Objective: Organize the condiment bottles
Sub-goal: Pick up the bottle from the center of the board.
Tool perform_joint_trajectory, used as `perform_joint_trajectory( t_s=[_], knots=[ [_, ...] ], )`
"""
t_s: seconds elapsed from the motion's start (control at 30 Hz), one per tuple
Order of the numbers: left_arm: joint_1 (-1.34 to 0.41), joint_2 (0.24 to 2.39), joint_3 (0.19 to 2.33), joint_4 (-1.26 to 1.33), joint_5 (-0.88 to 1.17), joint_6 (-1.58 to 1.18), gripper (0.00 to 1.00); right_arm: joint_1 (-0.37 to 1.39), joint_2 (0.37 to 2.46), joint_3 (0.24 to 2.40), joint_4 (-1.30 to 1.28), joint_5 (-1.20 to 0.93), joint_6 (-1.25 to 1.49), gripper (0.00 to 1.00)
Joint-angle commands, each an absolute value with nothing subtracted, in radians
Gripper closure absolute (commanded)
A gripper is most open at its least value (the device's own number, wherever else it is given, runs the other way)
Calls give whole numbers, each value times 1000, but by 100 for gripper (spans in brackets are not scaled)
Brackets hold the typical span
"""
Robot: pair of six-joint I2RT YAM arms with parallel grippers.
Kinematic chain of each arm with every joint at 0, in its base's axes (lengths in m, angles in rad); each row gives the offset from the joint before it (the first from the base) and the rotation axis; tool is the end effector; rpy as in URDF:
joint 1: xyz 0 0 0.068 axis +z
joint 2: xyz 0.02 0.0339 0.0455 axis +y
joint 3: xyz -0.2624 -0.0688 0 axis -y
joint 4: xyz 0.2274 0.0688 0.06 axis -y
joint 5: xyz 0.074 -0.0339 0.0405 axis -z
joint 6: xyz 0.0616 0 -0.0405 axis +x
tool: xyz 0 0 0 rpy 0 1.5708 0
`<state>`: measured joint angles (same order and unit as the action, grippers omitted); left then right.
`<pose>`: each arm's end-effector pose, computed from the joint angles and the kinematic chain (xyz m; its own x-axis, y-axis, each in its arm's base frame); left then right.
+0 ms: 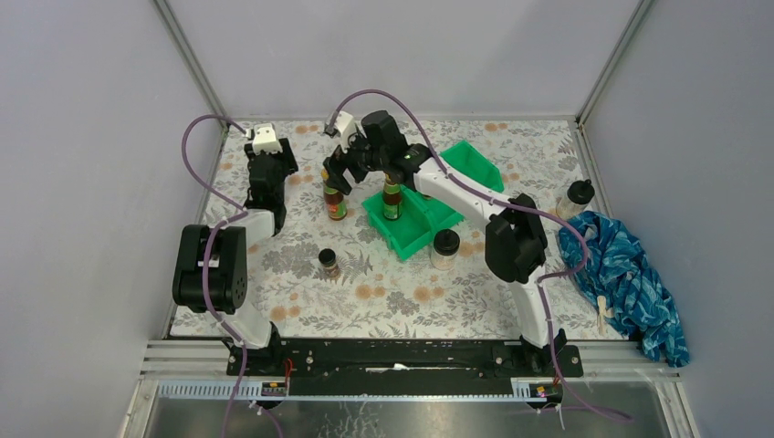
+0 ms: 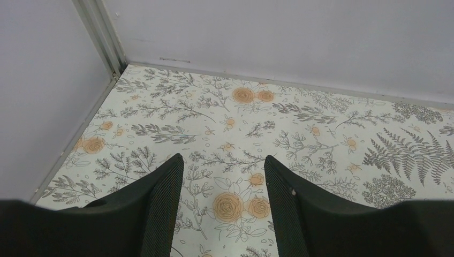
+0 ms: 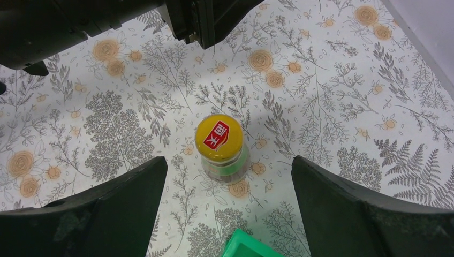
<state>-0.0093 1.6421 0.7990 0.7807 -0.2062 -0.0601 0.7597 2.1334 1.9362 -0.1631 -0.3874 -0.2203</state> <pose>0.3689 0.0092 0.2370 -0.0505 -0.0583 -0.9970 -0.1986 0.9789 -0.0472 0.3591 0.3732 0.3035 -0.0541 -0.3304 -0.9423 -0.9282 0.3644 -0.0745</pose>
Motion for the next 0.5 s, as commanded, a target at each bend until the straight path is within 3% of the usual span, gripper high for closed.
perform_joint_trajectory(
  t_s=[0.0, 0.47],
  knots=[
    [-2, 1610, 778, 868, -235, -63, 38, 776, 2161, 2002, -139, -413, -221, 7],
    [-2, 1602, 761, 887, -250, -66, 39, 779, 2219, 2059, -141, -435, -209, 8]
  ],
)
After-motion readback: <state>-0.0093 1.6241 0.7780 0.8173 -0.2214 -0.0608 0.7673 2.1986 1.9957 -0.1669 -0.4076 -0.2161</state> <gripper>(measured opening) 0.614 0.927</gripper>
